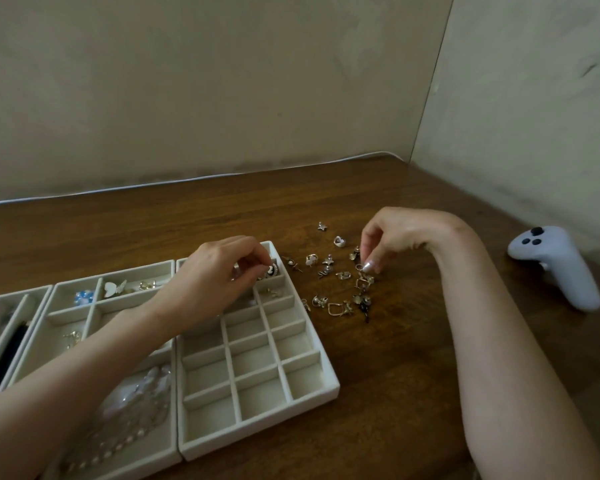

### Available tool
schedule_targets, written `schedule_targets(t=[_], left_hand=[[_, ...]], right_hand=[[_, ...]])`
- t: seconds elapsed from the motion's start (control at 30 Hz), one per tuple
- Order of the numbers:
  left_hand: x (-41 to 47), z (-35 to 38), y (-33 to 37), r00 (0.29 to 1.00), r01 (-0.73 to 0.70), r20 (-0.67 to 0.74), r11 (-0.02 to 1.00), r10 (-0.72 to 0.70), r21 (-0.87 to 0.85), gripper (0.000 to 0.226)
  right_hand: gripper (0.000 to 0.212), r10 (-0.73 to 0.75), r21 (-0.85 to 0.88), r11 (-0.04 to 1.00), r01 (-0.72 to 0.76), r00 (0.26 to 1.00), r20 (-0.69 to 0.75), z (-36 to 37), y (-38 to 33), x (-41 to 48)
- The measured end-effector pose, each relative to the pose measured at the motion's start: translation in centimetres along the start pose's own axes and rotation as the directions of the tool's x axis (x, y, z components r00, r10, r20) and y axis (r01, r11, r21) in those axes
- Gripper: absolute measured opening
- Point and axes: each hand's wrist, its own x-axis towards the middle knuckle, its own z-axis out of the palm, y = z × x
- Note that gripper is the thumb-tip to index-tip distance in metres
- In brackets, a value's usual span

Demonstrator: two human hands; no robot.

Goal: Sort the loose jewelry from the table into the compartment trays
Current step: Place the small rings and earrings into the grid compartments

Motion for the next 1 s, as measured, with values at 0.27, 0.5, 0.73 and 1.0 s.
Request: schedule_targets(t=[0.27,0.5,0.73,1.0], left_hand=[[0.0,0.0,-0.1,1.0,-0.019,-0.003,1.0,0.019,-0.006,0.009],[0.0,0.0,-0.2,1.0,-0.013,-0.007,1.0,0.013,-0.008,0.008],[0.0,-0.1,-0.2,1.0,-0.012,0.001,1.0,0.012,-0.003,0.009],[0.0,-0.2,-0.3,0.998,0.012,-0.058,1.0,-0.01,0.021,0.007]], right_hand=[[0.006,0.093,-0.032,0.995,-0.091,0.993,0.072,0.2,-0.2,0.0],[0.008,0.117,0.019,0.993,-0.117,0.993,-0.013,0.0,0.2,0.1],[0.008,0.141,0.004,0.99,-0.141,0.99,-0.012,0.0,0.4,0.4],[0.018,0.19,-0.005,0.982,-0.191,0.981,-0.038,0.1,0.7,1.0]])
